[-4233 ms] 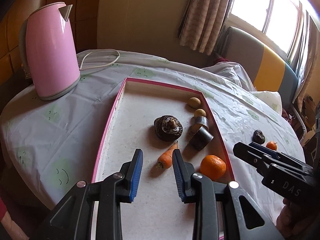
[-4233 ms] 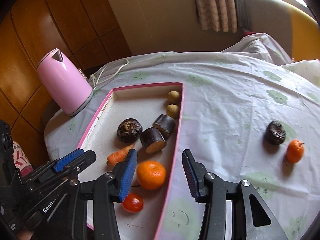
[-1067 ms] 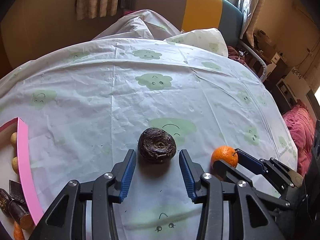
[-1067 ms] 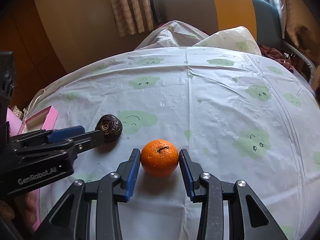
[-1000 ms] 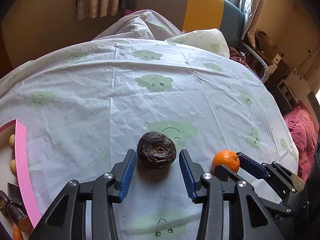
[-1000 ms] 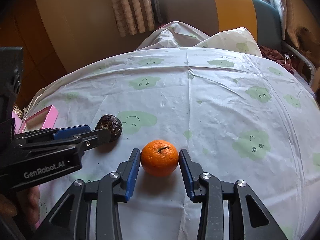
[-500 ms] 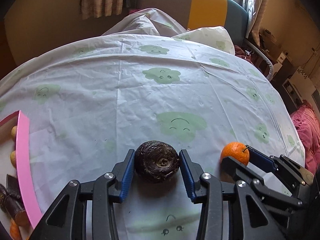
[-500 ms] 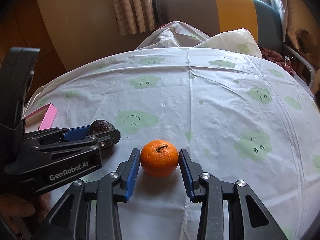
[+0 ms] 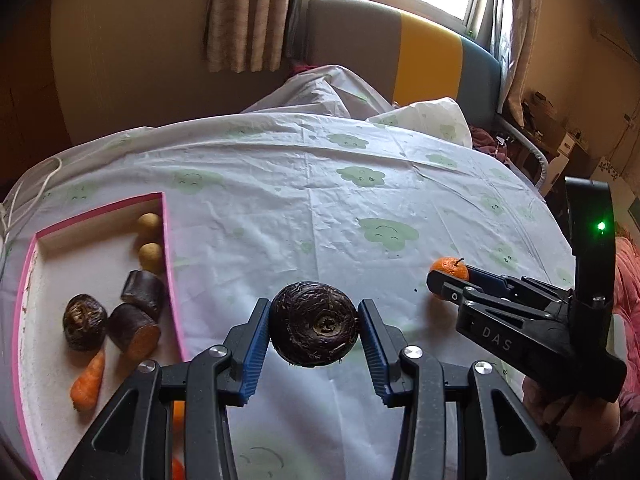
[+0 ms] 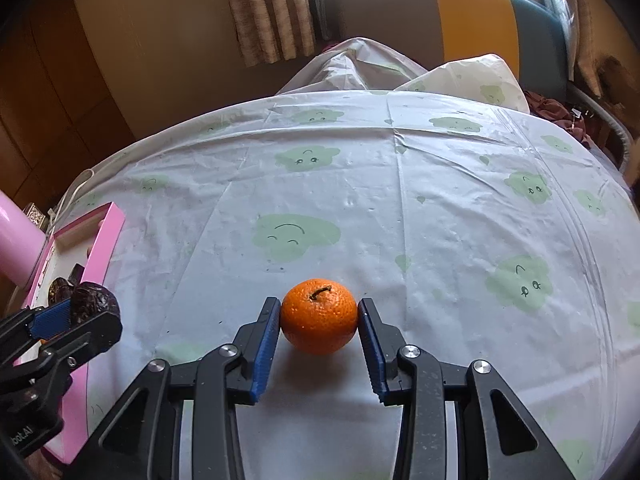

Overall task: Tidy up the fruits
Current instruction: 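Carry the dark taro to the tray with the left tool while the right tool holds the mandarin, then release the taro with the left tool while the right tool lowers the mandarin into the tray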

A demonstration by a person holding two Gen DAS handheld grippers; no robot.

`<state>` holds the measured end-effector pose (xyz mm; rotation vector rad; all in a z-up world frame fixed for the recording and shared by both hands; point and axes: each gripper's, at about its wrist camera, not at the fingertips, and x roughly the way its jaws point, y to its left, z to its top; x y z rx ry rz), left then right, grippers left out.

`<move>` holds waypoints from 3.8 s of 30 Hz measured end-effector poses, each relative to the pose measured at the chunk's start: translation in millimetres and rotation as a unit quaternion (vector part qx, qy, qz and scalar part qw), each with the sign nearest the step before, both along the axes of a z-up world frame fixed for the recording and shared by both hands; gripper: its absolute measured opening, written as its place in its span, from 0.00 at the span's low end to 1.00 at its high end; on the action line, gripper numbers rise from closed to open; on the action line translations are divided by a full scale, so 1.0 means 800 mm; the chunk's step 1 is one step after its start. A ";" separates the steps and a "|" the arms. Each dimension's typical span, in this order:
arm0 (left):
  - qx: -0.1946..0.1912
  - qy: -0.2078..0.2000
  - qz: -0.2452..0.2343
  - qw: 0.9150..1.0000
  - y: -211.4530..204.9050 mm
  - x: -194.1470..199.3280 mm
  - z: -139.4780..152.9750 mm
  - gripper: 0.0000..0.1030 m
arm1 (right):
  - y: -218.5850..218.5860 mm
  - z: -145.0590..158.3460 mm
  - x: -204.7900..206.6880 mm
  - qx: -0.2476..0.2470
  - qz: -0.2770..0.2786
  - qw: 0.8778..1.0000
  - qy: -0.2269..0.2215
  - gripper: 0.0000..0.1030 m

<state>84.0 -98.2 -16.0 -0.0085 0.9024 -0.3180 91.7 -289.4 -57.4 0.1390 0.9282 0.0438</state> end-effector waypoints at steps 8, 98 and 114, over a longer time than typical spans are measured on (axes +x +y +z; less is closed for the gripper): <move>-0.001 -0.022 0.091 0.996 0.101 -0.022 0.011 0.43 | 0.038 0.001 -0.018 -0.021 0.034 0.999 0.002 0.38; 0.011 -0.032 0.285 0.958 0.277 -0.086 0.010 0.46 | 0.351 0.010 -0.030 -0.046 0.344 0.938 0.004 0.45; 0.017 -0.039 0.273 0.961 0.259 -0.094 0.020 0.46 | 0.344 0.023 -0.033 -0.042 0.324 0.945 -0.024 0.28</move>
